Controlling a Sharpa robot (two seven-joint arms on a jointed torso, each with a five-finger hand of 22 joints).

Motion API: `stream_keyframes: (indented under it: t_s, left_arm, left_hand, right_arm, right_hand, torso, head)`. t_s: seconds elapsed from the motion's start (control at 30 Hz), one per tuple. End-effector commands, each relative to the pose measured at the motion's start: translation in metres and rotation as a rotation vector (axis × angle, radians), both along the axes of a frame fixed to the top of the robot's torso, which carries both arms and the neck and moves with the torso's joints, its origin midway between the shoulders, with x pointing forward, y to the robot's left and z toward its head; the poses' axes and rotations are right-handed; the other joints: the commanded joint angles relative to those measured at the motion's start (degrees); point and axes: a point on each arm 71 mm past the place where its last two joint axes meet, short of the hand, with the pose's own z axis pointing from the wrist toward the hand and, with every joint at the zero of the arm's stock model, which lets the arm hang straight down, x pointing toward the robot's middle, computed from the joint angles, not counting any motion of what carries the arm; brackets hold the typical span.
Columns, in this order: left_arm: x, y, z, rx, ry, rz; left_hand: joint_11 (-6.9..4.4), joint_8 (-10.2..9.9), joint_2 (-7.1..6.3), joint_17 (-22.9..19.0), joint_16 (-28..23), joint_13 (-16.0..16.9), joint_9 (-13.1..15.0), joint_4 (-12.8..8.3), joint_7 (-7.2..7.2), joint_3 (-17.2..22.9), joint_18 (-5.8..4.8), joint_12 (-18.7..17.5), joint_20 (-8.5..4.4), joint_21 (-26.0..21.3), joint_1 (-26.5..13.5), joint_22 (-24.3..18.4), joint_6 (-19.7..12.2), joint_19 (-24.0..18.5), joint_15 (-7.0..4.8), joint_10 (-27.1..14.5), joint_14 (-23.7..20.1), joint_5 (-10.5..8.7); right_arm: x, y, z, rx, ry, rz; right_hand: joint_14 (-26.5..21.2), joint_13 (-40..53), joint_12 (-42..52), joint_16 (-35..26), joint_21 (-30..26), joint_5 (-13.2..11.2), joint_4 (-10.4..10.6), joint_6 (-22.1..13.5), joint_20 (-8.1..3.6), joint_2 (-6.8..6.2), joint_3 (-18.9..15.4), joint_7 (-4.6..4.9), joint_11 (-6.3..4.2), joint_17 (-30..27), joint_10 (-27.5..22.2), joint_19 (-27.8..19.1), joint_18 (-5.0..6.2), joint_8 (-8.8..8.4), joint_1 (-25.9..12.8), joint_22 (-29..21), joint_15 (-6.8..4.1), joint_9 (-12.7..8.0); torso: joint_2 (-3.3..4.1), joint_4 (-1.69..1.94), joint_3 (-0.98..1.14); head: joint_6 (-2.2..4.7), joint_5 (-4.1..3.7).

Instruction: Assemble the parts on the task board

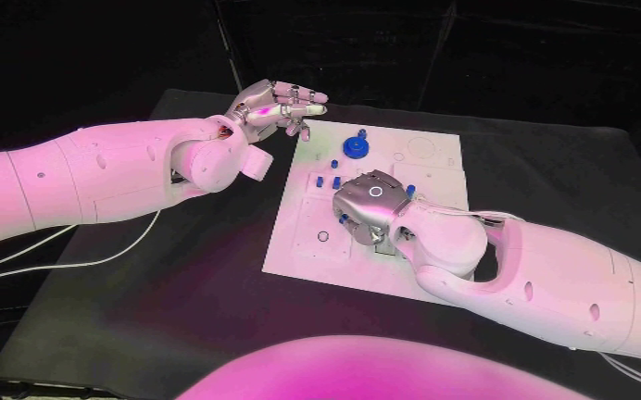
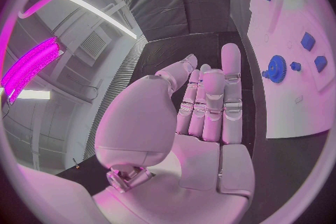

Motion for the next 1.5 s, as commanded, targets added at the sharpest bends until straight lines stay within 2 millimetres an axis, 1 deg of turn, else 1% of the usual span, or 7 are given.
stream_keyframes:
  t_s: [0.03,0.53,0.7,0.97,1.37,1.43,1.5]
  left_arm:
    - [0.0003,-0.0008,0.0012,-0.002,-0.004,-0.007]
    - [0.0000,-0.0013,0.0012,-0.001,-0.002,-0.007]
    - [-0.0002,-0.0017,0.0014,-0.001,-0.002,-0.008]
    - [-0.0002,-0.0019,0.0017,-0.002,-0.002,-0.009]
    - [-0.0002,-0.0022,0.0019,-0.001,-0.002,-0.009]
    - [-0.0002,-0.0022,0.0020,-0.001,-0.002,-0.009]
    - [-0.0002,-0.0022,0.0020,-0.001,-0.002,-0.009]
  left_hand:
    - [0.10,0.2,0.57,-0.1,0.2,0.1,0.0,0.0,-0.08,-0.2,0.83,0.2,-0.14,-0.3,-0.2,-0.1,0.1,-0.1,-0.40,0.1,0.1,0.25]
    - [0.11,0.2,0.64,-0.2,0.3,0.1,0.0,0.0,-0.07,-0.4,0.82,0.4,-0.15,-0.3,-0.2,-0.1,0.0,0.0,-0.40,-0.1,0.1,0.26]
    - [0.11,0.2,0.64,-0.2,0.3,0.1,0.0,0.0,-0.07,-0.4,0.82,0.4,-0.15,-0.3,-0.2,-0.1,0.0,0.0,-0.40,-0.1,0.1,0.26]
    - [0.11,0.2,0.64,-0.2,0.3,0.1,0.0,0.0,-0.07,-0.4,0.82,0.4,-0.15,-0.3,-0.2,-0.1,0.0,0.0,-0.40,-0.1,0.1,0.26]
    - [0.11,0.2,0.64,-0.2,0.3,0.1,0.0,0.0,-0.07,-0.4,0.82,0.4,-0.15,-0.3,-0.2,-0.1,0.0,0.0,-0.40,-0.1,0.1,0.26]
    - [0.11,0.2,0.64,-0.2,0.3,0.1,0.0,0.0,-0.07,-0.4,0.82,0.4,-0.15,-0.3,-0.2,-0.1,0.0,0.0,-0.40,-0.1,0.1,0.26]
    - [0.11,0.2,0.64,-0.2,0.3,0.1,0.0,0.0,-0.07,-0.4,0.82,0.4,-0.15,-0.3,-0.2,-0.1,0.0,0.0,-0.40,-0.1,0.1,0.26]
  right_arm:
    - [-0.0014,0.0015,0.0017,0.023,0.006,0.019]
    - [0.0017,0.0009,-0.0014,0.023,0.034,0.014]
    - [0.0034,0.0001,-0.0026,0.022,0.038,0.011]
    - [0.0046,0.0001,-0.0036,0.020,0.045,0.010]
    - [0.0055,-0.0003,-0.0042,0.031,0.060,0.005]
    - [0.0054,-0.0008,-0.0032,0.045,0.057,0.004]
    - [0.0053,-0.0015,-0.0018,0.063,0.051,0.003]
  right_hand:
    - [2.0,-0.1,-0.4,0.1,0.3,-0.4,0.4,0.3,0.02,0.21,0.1,0.02,-0.02,0.0,0.5,0.4,-0.70,-0.12,-0.5,0.0,-0.45,0.1]
    - [2.0,-0.1,-0.5,0.2,0.0,-0.4,0.4,0.1,0.01,0.07,0.1,0.07,0.01,0.1,0.4,0.2,-0.61,-0.27,-0.4,-0.6,-0.45,0.0]
    - [1.9,-0.7,-1.7,0.2,-0.9,-0.7,1.0,-1.2,0.26,-0.61,0.2,0.67,0.64,0.2,-1.1,-0.6,-0.45,-1.25,-0.9,-2.1,0.01,-0.3]
    - [1.8,-0.9,-2.0,0.2,-1.0,-0.9,1.2,-1.5,0.41,-0.93,0.3,0.80,0.81,0.1,-1.4,-0.7,-0.42,-1.48,-1.0,-2.3,0.15,-0.3]
    - [1.6,-1.6,-4.0,-0.2,-1.6,-1.2,2.3,-2.9,1.13,-2.66,0.1,1.56,1.81,-0.9,-4.0,-1.0,-0.29,-2.35,-1.7,-3.2,0.96,-0.3]
    - [1.6,-1.6,-4.4,-0.3,-1.8,-1.2,2.5,-3.6,1.30,-3.06,-0.1,1.74,2.04,-1.1,-4.7,-1.1,-0.26,-2.56,-1.9,-3.5,1.16,-0.4]
    - [1.5,-1.6,-4.8,-0.3,-1.9,-1.3,2.8,-4.5,1.43,-3.39,-0.3,1.64,2.12,-1.1,-5.3,-1.2,-0.21,-2.66,-2.0,-3.7,1.26,-0.4]
  torso:
    - [0.02,0.02,0.00]
    - [0.03,0.03,-0.04]
    - [0.03,0.04,-0.03]
    - [0.00,0.00,-0.01]
    - [0.01,0.00,-0.01]
    - [0.03,0.00,-0.02]
    - [0.03,0.00,-0.02]
  head:
    - [-0.14,0.05]
    - [-0.35,0.13]
    - [-0.43,0.17]
    - [-0.56,0.16]
    - [-0.64,0.22]
    - [-0.65,0.23]
    - [-0.65,0.23]
